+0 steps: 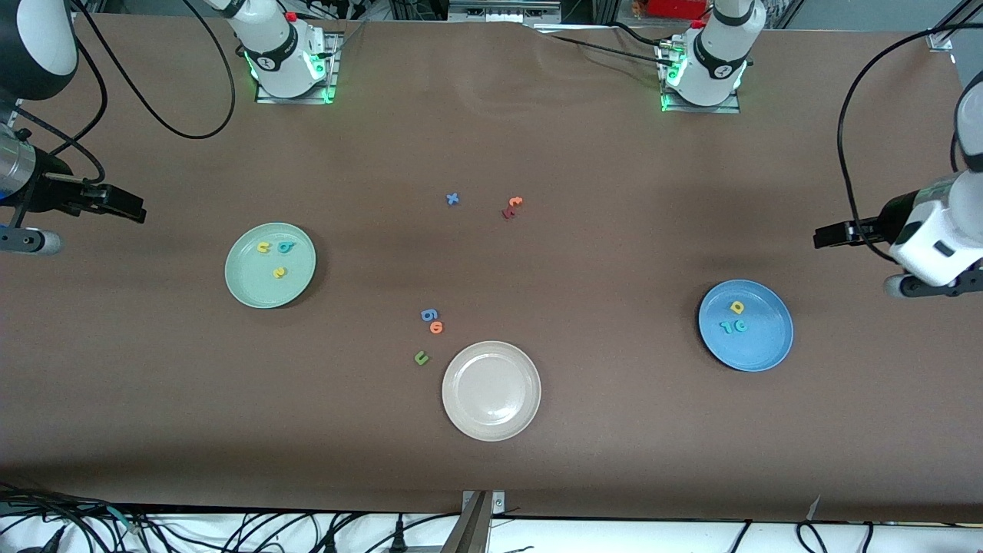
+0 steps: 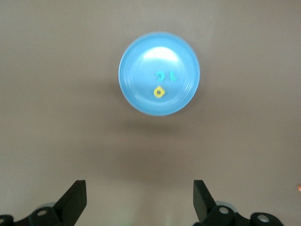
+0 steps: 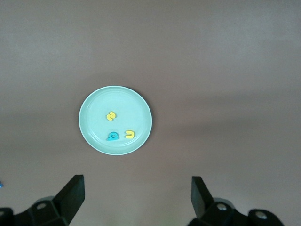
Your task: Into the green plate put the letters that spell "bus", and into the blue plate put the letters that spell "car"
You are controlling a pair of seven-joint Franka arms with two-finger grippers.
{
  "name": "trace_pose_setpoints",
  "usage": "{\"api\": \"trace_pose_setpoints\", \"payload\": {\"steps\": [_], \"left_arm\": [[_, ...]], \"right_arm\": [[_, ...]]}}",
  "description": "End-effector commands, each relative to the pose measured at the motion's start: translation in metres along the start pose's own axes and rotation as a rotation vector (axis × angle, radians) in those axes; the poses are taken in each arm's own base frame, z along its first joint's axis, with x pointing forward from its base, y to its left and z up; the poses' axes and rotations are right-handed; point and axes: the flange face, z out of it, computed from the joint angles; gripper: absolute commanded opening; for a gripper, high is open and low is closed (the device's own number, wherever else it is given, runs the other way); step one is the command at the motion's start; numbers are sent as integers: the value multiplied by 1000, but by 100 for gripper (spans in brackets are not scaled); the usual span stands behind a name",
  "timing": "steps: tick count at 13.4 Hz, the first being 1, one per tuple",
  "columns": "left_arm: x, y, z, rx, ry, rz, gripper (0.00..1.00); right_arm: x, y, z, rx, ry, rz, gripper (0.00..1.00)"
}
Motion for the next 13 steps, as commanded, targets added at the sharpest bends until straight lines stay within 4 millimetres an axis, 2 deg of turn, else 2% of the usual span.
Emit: {"api": "trace_pose_setpoints", "payload": {"steps": [1, 4, 8, 10, 13], "left_arm": [[-27, 4, -32, -32, 83, 33, 100], [-43, 8, -55, -34, 124, 49, 100], [-45, 16, -51, -19, 105, 67, 100], [-41, 9, -43, -18, 89, 59, 100], [-37, 3, -41, -19, 85, 47, 100]], "right_arm": [[-4, 0, -5, 19, -1, -12, 100], [-4, -1, -4, 18, -1, -10, 100], [-4, -1, -6, 18, 2, -13, 100], [-3, -2, -5, 16, 0, -15, 100], [-2, -2, -5, 16, 0, -15, 100]]}}
